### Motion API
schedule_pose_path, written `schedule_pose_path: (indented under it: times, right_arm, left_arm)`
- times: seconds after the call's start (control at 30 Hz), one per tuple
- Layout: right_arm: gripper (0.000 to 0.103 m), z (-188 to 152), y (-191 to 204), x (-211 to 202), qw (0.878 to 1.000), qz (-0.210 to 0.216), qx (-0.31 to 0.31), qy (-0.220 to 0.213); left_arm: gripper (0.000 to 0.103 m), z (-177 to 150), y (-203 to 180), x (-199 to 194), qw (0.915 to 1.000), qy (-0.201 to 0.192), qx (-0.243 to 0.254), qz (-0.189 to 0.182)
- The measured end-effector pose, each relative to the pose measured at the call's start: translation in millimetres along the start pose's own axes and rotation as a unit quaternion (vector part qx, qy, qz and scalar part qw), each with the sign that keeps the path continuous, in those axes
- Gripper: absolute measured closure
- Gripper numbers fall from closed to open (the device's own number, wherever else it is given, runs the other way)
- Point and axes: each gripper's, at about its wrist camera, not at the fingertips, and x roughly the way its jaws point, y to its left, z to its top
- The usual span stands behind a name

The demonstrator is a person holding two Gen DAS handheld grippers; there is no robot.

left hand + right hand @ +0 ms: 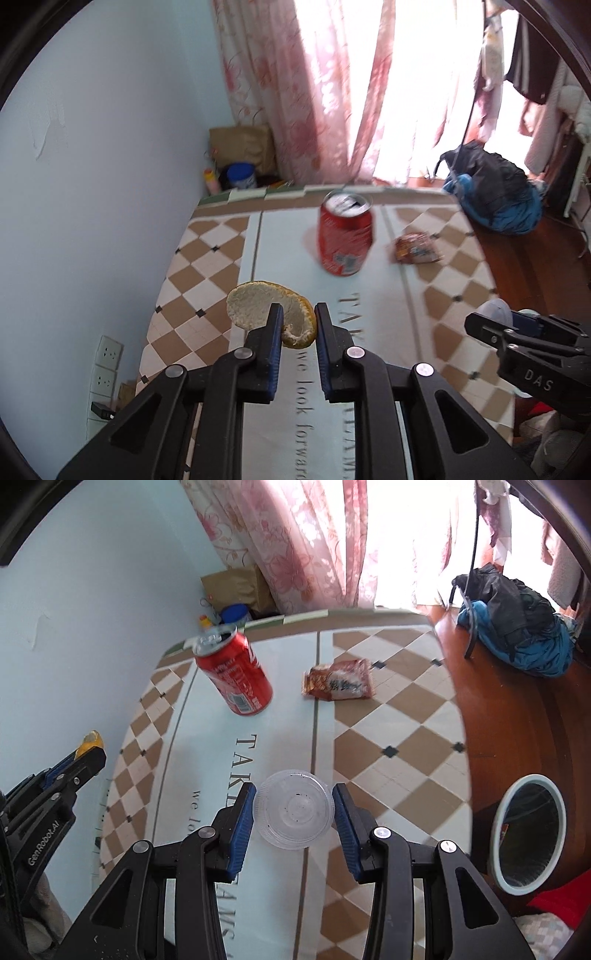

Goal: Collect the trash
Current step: 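Carry the cup and bread slice over the bin and open both tools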

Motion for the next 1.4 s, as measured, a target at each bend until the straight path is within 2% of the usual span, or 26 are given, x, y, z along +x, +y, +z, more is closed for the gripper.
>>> schedule_pose_path:
  times: [0.13, 0.3, 0.47, 0.6, 0.8, 0.9, 1.03, 1.2, 1.33, 1.37, 1.4]
  right_arm:
    - [0.059, -3.6, -16.8, -39.8, 0.999, 0.008, 0.018, -0.026]
    - [0.059, -5.6, -57.4, -98.8, 0.997, 0.004, 0.047, -0.063]
    - [0.059, -14.1, -123.2, -159.1, 0.991, -0.019, 0.087, -0.098]
    - [0.059, -30.2, -185.3, -190.7, 0.985, -0.046, 0.125, -0.11]
    - [0.059, -71.3, -293.0, -194.0, 0.972, -0.089, 0.199, -0.092]
    - [0.059, -92.6, -344.3, -177.5, 0.964, -0.102, 0.235, -0.069]
    - [0.059, -119.6, -407.5, -139.8, 0.954, -0.101, 0.281, -0.025]
    - [0.059, -141.2, -461.1, -93.9, 0.943, -0.094, 0.318, 0.014]
    - [0.059, -150.0, -493.2, -63.2, 0.937, -0.086, 0.337, 0.032]
    - [0.059, -149.9, -499.4, -55.3, 0.936, -0.081, 0.341, 0.036]
    - [0.059, -149.6, -505.1, -47.3, 0.935, -0.078, 0.345, 0.041]
  left_arm:
    - [0.089, 6.8, -23.9, -34.2, 0.9994, -0.022, 0.01, -0.023]
    - [0.089, 15.9, -69.0, -68.1, 0.9968, -0.048, 0.03, -0.057]
    - [0.089, 28.5, -142.1, -90.8, 0.99, -0.061, 0.061, -0.111]
    - [0.089, 29.6, -217.2, -88.3, 0.9816, -0.047, 0.094, -0.159]
    - [0.089, 13.2, -323.8, -50.7, 0.9642, 0.023, 0.131, -0.229]
    - [0.089, 1.7, -378.5, -14.4, 0.9499, 0.09, 0.14, -0.264]
    - [0.089, -10.3, -433.4, 35.4, 0.9309, 0.17, 0.149, -0.287]
    - [0.087, -17.7, -478.9, 87.0, 0.9153, 0.234, 0.159, -0.287]
    - [0.085, -24.1, -501.2, 120.8, 0.896, 0.286, 0.15, -0.305]
    - [0.083, -24.9, -506.0, 128.2, 0.8929, 0.297, 0.147, -0.305]
    - [0.075, -24.9, -509.3, 131.9, 0.8917, 0.302, 0.148, -0.303]
